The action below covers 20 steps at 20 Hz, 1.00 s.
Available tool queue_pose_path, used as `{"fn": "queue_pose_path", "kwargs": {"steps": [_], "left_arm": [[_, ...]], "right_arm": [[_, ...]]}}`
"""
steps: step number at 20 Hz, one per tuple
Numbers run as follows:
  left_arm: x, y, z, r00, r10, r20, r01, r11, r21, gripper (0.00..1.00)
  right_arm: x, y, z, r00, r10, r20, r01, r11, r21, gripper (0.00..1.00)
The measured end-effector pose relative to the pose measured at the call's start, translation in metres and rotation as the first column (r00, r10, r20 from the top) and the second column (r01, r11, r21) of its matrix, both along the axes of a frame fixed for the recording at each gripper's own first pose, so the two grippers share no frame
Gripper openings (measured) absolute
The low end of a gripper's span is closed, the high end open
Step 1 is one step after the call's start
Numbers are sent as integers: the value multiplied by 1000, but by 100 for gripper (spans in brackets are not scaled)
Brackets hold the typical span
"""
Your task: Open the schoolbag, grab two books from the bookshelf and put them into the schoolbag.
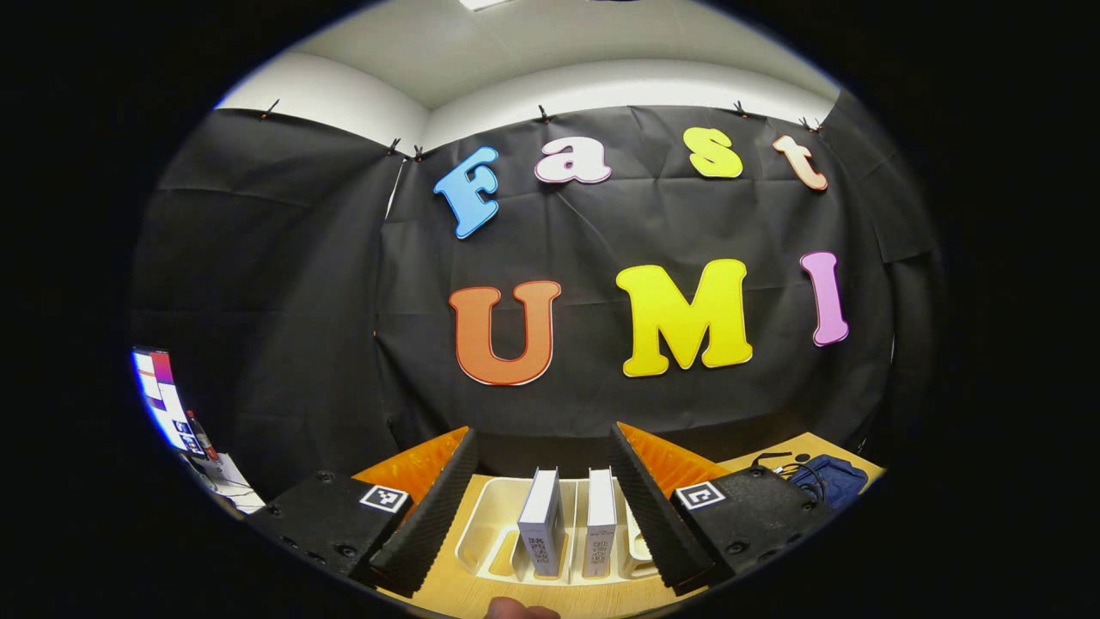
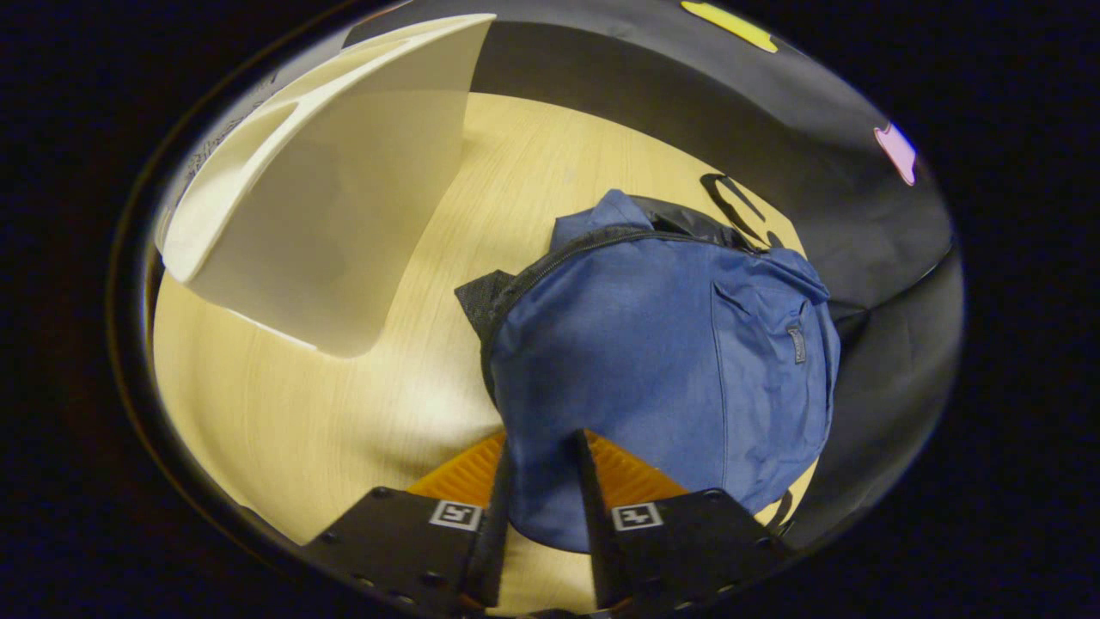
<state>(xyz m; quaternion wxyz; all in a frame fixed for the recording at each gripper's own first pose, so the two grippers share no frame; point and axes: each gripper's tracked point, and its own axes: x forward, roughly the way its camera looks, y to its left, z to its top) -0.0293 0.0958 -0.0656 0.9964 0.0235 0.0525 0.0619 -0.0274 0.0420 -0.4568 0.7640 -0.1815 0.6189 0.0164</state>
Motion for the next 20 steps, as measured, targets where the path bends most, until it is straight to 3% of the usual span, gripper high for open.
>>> {"fn": "queue_pose_path", "kwargs": {"steps": [2, 4, 8, 13, 20], "left_arm": [[0, 0, 0, 1000, -3, -1, 3, 1000, -3, 96], [0, -2, 0, 1000, -5, 0, 5, 1000, -13, 96], [3, -5, -3, 1000, -9, -7, 9, 999, -35, 96], [7, -17, -15, 999, -35, -39, 32, 997, -70, 96], [24, -31, -31, 990, -81, -113, 66, 989, -131, 97]], "right_arm": [[1, -1, 3, 1000, -1, 7, 1, 1000, 6, 11], [-1, -2, 5, 1000, -2, -11, 3, 999, 40, 2], [2, -2, 26, 999, -35, -14, 36, 994, 107, 0], [7, -10, 77, 999, -28, 36, 22, 987, 162, 0], [28, -63, 171, 988, -69, 140, 35, 971, 236, 0]]}}
